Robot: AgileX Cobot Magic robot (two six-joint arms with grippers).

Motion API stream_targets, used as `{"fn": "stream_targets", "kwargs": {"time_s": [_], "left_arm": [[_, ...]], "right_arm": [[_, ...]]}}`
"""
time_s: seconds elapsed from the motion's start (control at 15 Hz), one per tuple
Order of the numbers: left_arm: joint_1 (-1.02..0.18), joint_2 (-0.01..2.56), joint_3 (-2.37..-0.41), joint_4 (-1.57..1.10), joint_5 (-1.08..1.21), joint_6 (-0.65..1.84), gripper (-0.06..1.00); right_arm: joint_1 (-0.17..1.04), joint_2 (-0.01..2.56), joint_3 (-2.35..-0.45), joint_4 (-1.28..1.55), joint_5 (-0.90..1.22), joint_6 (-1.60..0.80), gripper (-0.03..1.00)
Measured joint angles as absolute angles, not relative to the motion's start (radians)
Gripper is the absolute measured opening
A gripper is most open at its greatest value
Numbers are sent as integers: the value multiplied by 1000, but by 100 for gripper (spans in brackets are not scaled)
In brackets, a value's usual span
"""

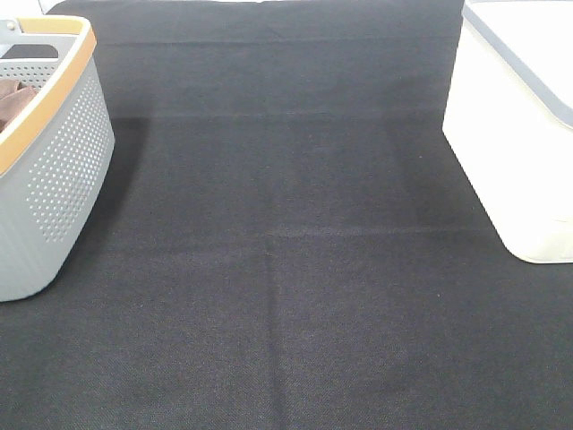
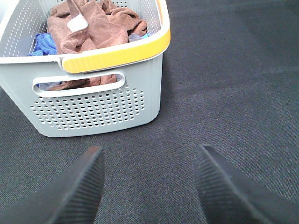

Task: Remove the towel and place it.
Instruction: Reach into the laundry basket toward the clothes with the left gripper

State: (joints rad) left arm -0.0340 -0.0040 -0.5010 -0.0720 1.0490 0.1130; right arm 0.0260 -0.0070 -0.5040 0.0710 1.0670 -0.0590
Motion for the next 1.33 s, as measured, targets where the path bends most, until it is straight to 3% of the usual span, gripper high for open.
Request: {"fn": "stream_targets", "kwargs": {"time_s": [0.4,0.6,0.87,1.13,1.33], "left_arm": [[-34,-5,-502,-70,1048,104,56],[-34,81,-557,-39,919,15,56],[-34,390,-677,89,732,-144,56],[-34,650,-832,197,749,-220,56],[-34,947,-1033,317,895,-310,56]], "right_arm": [[26,-7,-504,71,1067,-59,66],[26,-7,-504,71,1067,-59,66],[26,-7,-504,71,1067,-59,66],[26,-7,-504,71,1067,-59,66],[26,-7,-504,71,1067,-59,66]]}}
